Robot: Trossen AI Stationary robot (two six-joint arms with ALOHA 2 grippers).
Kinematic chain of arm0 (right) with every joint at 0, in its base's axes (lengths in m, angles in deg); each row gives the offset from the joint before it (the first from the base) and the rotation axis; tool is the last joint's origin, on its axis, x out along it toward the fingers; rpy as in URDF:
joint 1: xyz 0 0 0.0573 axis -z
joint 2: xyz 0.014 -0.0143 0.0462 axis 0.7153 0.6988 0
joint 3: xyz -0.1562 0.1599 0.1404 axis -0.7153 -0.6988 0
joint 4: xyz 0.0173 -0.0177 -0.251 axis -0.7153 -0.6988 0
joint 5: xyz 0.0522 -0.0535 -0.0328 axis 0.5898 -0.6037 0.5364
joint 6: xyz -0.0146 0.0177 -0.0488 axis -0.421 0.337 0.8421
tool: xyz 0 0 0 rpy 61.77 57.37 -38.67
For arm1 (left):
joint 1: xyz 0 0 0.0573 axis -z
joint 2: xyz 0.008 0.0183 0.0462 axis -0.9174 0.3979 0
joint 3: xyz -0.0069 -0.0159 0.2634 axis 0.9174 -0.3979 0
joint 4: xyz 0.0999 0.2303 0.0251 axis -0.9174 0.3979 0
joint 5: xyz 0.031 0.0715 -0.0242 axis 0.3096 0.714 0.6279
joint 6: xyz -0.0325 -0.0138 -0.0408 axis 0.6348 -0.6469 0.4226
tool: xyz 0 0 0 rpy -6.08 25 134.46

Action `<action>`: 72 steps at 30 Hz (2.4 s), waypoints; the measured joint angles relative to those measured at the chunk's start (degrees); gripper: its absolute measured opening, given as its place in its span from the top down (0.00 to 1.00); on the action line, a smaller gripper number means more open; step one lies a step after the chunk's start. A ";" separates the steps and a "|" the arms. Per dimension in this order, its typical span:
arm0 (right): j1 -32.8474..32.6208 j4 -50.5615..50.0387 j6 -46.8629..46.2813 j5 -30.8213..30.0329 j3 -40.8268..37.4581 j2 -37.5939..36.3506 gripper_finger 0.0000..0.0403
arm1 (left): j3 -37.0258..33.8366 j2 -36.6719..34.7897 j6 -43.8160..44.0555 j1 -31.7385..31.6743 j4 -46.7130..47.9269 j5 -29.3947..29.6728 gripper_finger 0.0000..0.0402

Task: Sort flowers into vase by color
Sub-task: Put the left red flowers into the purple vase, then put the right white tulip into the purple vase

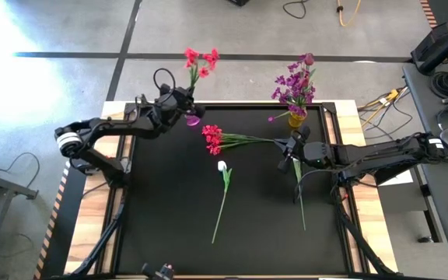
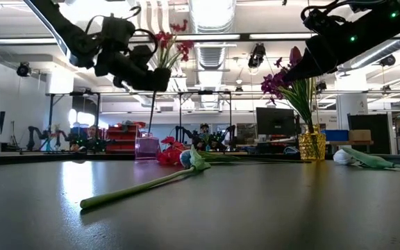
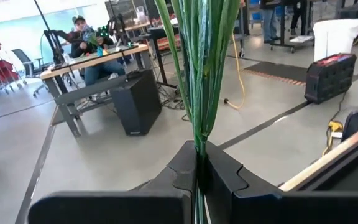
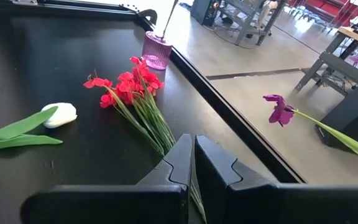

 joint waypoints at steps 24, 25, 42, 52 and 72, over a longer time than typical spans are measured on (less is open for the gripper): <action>0.00 0.12 -0.51 0.00 -0.07 0.00 0.97 | -6.33 3.29 3.29 -0.17 -2.71 -0.38 0.94; 0.00 0.16 -0.55 0.00 -0.07 0.00 0.97 | -6.34 3.29 3.27 -0.13 -2.23 -0.37 0.92; 0.00 0.04 -2.32 0.00 1.07 0.00 0.97 | -5.96 1.40 4.58 0.11 0.58 -0.83 0.49; 0.00 -1.91 -2.77 2.06 1.09 0.00 0.97 | -10.19 -5.05 4.20 0.21 0.50 0.21 0.48; -5.54 -54.62 -57.91 12.15 13.16 10.64 0.86 | -30.01 -15.18 11.82 6.56 -22.57 -17.21 0.48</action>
